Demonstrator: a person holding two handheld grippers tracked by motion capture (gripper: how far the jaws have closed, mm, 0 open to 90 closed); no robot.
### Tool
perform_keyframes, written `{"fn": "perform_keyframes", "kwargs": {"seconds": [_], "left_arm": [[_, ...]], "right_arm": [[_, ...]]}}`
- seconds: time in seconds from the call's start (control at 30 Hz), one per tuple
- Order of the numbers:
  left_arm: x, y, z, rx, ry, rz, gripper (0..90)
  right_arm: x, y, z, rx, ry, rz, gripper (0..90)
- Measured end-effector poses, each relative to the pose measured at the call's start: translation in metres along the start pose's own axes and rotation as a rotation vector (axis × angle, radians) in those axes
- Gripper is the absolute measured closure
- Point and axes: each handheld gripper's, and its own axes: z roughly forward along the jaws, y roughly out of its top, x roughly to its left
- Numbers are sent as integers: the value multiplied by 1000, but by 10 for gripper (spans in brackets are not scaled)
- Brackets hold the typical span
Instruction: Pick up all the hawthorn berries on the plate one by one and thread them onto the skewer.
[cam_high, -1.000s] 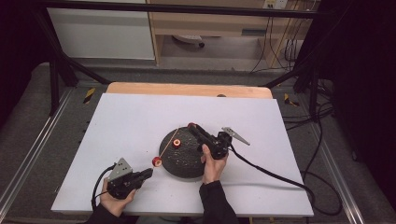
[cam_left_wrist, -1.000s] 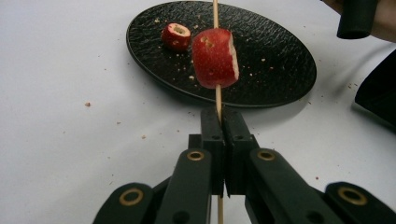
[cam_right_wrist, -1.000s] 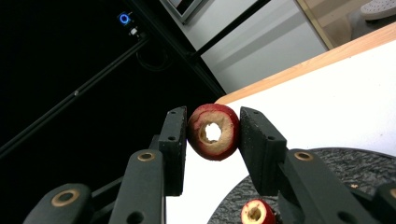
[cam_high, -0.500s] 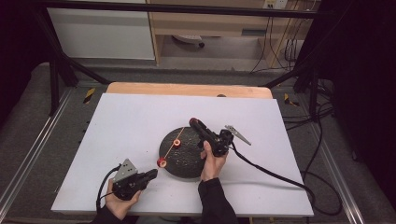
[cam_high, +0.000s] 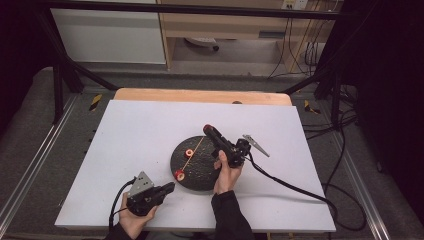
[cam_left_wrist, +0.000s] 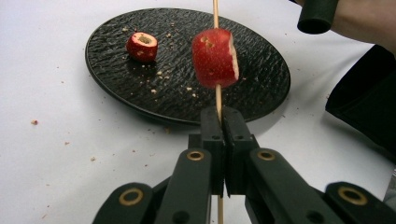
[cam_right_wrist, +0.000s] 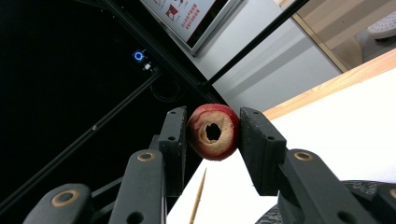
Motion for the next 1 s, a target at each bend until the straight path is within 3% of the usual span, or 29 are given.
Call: {"fn": "perform_keyframes", "kwargs": {"seconds": [0.4, 1.0], "left_arm": [[-2, 1, 2, -9, 0, -4, 881], [-9, 13, 13, -28, 13, -47, 881]], "right_arm": [[0, -4, 0, -3, 9, 2, 637], [-1, -10, -1, -6, 18, 21, 637]]}}
